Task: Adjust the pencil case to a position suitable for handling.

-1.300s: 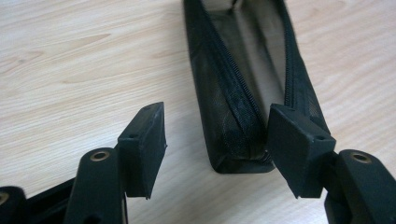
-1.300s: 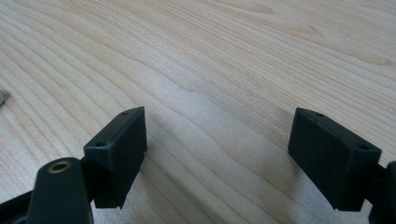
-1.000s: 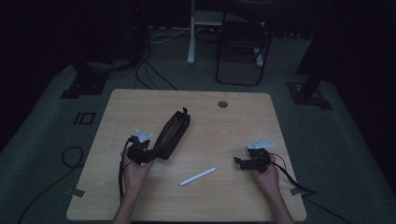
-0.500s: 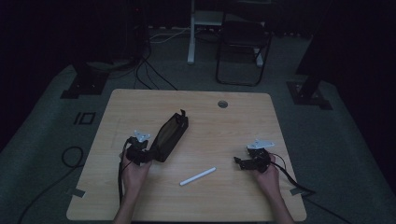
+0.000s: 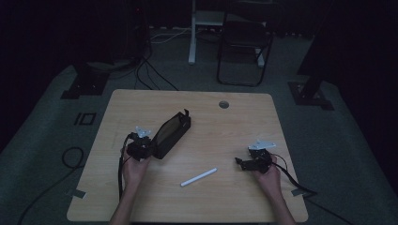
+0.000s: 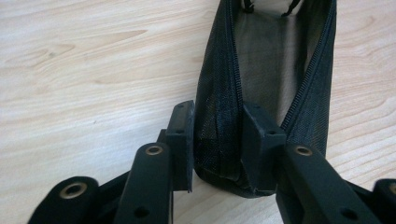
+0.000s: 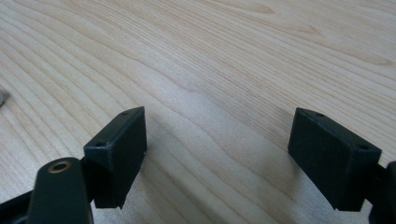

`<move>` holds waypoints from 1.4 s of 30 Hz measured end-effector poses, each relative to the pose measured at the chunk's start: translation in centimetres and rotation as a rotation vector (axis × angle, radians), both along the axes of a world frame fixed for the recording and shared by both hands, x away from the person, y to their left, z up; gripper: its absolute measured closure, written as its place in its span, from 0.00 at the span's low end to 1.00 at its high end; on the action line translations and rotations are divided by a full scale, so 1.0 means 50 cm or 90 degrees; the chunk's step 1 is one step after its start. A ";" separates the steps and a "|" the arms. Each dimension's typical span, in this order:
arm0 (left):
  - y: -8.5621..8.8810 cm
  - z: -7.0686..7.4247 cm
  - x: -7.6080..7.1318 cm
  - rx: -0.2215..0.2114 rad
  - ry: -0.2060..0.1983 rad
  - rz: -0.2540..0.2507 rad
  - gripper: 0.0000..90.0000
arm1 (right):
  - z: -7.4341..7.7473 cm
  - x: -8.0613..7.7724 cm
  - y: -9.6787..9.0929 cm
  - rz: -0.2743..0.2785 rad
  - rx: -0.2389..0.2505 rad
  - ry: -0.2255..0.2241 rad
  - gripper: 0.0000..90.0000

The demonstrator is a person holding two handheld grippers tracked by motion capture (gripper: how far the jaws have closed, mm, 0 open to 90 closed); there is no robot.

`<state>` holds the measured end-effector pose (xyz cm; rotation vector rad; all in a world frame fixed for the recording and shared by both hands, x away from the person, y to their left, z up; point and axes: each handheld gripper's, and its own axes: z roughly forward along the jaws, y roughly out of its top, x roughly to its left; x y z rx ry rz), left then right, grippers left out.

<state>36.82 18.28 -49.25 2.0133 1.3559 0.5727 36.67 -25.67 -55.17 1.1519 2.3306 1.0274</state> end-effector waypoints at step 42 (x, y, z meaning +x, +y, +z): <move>-0.052 -0.006 -0.014 -0.048 -0.001 -0.022 0.56 | 0.000 0.000 0.000 0.000 0.000 0.000 0.21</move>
